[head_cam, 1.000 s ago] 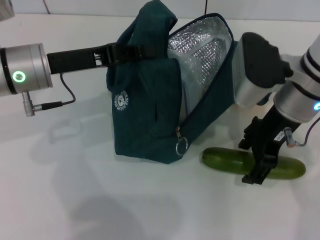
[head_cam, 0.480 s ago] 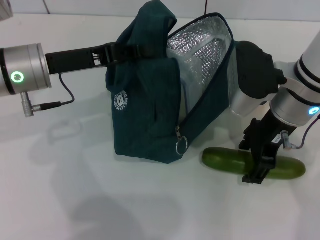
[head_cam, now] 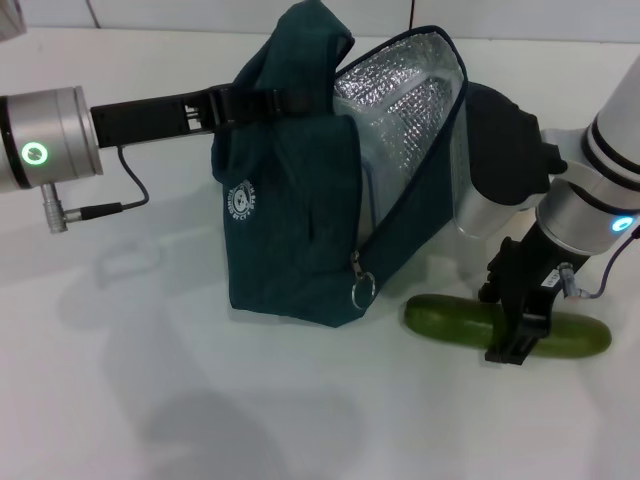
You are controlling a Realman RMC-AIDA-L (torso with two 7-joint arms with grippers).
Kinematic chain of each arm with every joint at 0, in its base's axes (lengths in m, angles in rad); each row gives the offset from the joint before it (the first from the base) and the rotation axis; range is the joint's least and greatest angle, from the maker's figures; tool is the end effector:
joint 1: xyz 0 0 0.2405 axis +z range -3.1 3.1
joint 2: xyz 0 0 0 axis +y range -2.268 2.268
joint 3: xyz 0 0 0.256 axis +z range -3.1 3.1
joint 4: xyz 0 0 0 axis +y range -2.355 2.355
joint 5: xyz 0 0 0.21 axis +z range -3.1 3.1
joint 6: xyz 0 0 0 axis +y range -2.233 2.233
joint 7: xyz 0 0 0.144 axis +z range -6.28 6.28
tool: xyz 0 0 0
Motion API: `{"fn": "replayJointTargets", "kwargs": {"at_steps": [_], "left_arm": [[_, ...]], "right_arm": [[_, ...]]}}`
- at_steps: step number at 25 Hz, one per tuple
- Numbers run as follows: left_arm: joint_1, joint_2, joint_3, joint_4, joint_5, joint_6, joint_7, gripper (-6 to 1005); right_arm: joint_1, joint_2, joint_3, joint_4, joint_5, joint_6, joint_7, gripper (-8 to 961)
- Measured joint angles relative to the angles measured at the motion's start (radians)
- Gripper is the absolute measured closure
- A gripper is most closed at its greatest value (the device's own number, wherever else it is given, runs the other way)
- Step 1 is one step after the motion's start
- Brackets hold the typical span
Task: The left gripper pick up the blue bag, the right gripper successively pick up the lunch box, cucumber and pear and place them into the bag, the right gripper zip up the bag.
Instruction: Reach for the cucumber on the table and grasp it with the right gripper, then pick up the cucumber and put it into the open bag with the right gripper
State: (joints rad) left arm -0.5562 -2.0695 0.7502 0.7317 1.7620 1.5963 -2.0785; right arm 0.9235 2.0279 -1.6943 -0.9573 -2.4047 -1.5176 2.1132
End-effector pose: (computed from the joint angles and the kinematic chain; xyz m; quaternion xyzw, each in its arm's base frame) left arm -0.2180 0.3516 0.0268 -0.8166 -0.4513 -0.3587 0.0282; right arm 0.1413 0.3591 -0.0652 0.9579 -0.0190 0.2862 0.0161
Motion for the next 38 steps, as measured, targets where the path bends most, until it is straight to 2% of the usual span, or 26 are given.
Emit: {"fn": "replayJointTargets", "kwargs": {"at_steps": [7,13,20,23,27,31,38], "left_arm": [[-0.002,0.001,0.000,0.000,-0.003,-0.001,0.000,959],[0.006,0.005,0.000,0.002,-0.023,0.002,0.000,959],[0.011,0.007,0.000,0.005,-0.024,0.005,0.000,958],[0.010,0.008,0.000,0.005,-0.024,0.005,0.000,958],[0.010,0.011,0.000,0.000,-0.026,0.005,0.000,958],[0.014,0.010,0.000,-0.001,-0.026,0.005,0.000,958],[0.016,0.007,0.000,-0.001,-0.026,0.004,0.000,958]], "right_arm": [[0.019,-0.003,0.005,-0.010,-0.001,-0.019,0.021,261],[0.014,-0.010,0.052,-0.091,-0.027,-0.092,0.054,372],[-0.004,-0.012,0.161,-0.178,-0.057,-0.209,0.056,372],[-0.033,-0.012,0.204,-0.231,-0.094,-0.244,0.056,371],[-0.059,-0.015,0.270,-0.275,-0.110,-0.253,0.053,371],[-0.062,-0.016,0.376,-0.309,-0.108,-0.276,0.052,371],[-0.072,-0.015,0.502,-0.375,-0.106,-0.302,0.053,371]]}}
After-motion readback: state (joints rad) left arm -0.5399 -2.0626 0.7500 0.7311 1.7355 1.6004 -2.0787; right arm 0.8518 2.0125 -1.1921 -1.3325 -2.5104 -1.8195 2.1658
